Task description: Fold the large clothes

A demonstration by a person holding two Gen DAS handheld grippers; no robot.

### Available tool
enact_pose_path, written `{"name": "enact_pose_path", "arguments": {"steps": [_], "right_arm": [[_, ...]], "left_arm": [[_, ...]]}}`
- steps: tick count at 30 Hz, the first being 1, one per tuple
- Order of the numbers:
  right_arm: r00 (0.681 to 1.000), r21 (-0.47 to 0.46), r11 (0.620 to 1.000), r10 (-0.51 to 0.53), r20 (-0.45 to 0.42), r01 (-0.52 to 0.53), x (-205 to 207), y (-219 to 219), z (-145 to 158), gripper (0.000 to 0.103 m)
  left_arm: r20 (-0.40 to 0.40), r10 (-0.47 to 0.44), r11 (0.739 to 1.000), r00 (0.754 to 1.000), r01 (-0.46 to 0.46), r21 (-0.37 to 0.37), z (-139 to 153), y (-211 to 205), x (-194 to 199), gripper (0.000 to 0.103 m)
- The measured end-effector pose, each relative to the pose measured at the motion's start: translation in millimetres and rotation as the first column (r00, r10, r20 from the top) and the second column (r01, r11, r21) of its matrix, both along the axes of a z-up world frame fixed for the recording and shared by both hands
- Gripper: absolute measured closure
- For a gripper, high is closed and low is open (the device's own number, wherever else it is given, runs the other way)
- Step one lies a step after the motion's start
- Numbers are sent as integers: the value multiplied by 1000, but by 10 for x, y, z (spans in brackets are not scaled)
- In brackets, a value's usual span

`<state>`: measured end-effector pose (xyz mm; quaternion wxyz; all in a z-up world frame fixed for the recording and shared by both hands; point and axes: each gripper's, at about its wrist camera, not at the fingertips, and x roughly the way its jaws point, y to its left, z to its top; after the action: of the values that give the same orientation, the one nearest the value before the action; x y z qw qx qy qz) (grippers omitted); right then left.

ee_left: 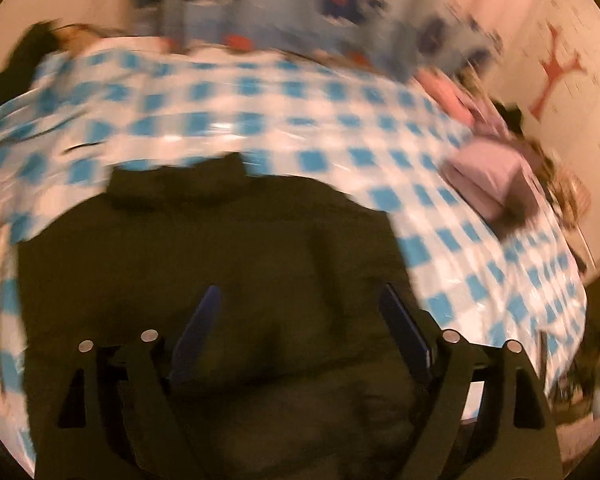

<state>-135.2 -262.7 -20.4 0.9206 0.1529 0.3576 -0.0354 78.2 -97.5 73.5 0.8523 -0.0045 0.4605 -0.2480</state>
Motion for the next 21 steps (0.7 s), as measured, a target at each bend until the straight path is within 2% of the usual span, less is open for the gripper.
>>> {"name": "enact_pose_path", "arguments": {"steps": [2, 3, 4, 6, 9, 12, 14, 15, 17, 19, 21], "right_arm": [[997, -20, 1000, 22, 72, -20, 112, 23, 234, 6], [996, -39, 999, 35, 82, -32, 215, 35, 315, 6], [995, -66, 997, 51, 83, -45, 378, 49, 404, 6], [997, -92, 995, 55, 63, -49, 830, 24, 565, 6], [999, -126, 992, 34, 34, -29, 1366, -32, 606, 6], [999, -179, 984, 3, -51, -12, 1800, -103, 412, 6], [993, -206, 978, -19, -114, -5, 1935, -186, 184, 6], [984, -207, 978, -43, -175, 6, 2000, -271, -7, 6], [965, -144, 989, -61, -254, 25, 1975, -437, -332, 6], [957, -24, 998, -68, -280, 64, 1925, -650, -605, 6], [954, -11, 996, -89, -285, 90, 1888, -718, -661, 6]], "left_arm": [[22, 91, 996, 996, -91, -4, -81, 516, 40, 23], [20, 141, 990, 990, -141, -12, -146, 769, 64, 23], [2, 204, 979, 979, -204, -30, -251, 1057, 111, 23], [-30, 275, 959, 961, -276, -57, -392, 1380, 177, 23], [-43, 364, 927, 930, -366, -81, -610, 1768, 256, 23], [-43, 394, 915, 918, -396, -77, -789, 1895, 295, 23], [-45, 398, 914, 916, -401, -61, -911, 1926, 306, 23], [-47, 397, 916, 917, -399, -44, -990, 1918, 329, 23], [-45, 383, 923, 923, -384, -26, -1078, 1896, 347, 23], [-45, 354, 935, 934, -355, -5, -1176, 1850, 337, 23], [-16, 335, 942, 942, -333, 47, -1236, 1751, 311, 23]]}}
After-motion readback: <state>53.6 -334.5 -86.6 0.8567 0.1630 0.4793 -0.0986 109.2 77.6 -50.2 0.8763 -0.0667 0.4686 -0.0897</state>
